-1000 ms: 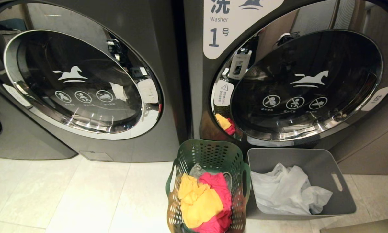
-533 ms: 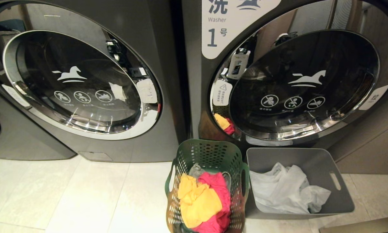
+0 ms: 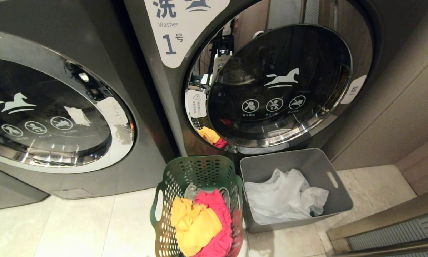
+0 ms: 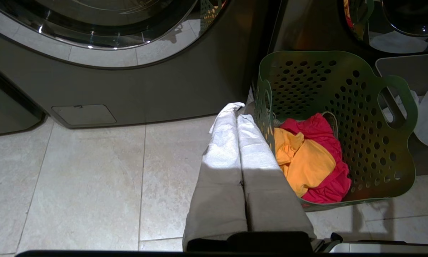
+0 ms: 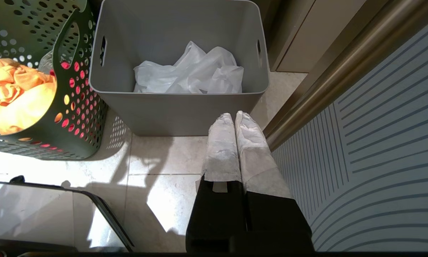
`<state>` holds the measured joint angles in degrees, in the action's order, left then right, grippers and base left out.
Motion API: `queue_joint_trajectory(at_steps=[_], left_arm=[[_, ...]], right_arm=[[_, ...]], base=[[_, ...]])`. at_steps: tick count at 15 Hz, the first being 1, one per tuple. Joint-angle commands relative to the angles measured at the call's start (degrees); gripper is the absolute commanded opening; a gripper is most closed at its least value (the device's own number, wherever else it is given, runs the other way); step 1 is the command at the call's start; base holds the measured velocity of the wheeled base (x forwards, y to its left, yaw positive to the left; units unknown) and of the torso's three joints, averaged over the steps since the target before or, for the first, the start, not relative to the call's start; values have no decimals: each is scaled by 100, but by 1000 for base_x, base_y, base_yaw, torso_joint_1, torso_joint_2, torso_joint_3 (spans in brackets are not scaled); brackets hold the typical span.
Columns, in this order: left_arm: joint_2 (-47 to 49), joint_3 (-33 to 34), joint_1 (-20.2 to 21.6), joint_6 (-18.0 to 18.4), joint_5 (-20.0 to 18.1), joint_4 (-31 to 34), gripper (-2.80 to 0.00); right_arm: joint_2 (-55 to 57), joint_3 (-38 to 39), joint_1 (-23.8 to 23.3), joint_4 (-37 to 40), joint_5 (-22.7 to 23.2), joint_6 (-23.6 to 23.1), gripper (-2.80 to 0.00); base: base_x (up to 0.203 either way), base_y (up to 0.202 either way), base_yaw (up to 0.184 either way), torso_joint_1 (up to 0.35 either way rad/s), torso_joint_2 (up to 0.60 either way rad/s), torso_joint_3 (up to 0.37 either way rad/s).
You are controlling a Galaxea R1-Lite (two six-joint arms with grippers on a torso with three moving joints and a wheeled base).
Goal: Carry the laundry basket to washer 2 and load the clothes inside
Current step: Open the lid of the washing machine
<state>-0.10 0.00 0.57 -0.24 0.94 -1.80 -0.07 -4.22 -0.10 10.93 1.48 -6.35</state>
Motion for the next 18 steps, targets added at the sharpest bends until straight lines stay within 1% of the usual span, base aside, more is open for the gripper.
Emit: queue_joint_trajectory(at_steps=[1,9,18], left_arm=[[10,70,4,-3,3,-5,-280],[10,70,4,32,-6,4,-280],[10,70,4,-3,3,-2,-280]], right_arm=[[7,0,1,5,2,-6,-280],[7,0,1,5,2,-24,-280],[7,9,1,5,2,-24,-280]], base=[[0,0,0,0,0,0],[0,0,0,0,1,11],[0,0,0,3,2,183]])
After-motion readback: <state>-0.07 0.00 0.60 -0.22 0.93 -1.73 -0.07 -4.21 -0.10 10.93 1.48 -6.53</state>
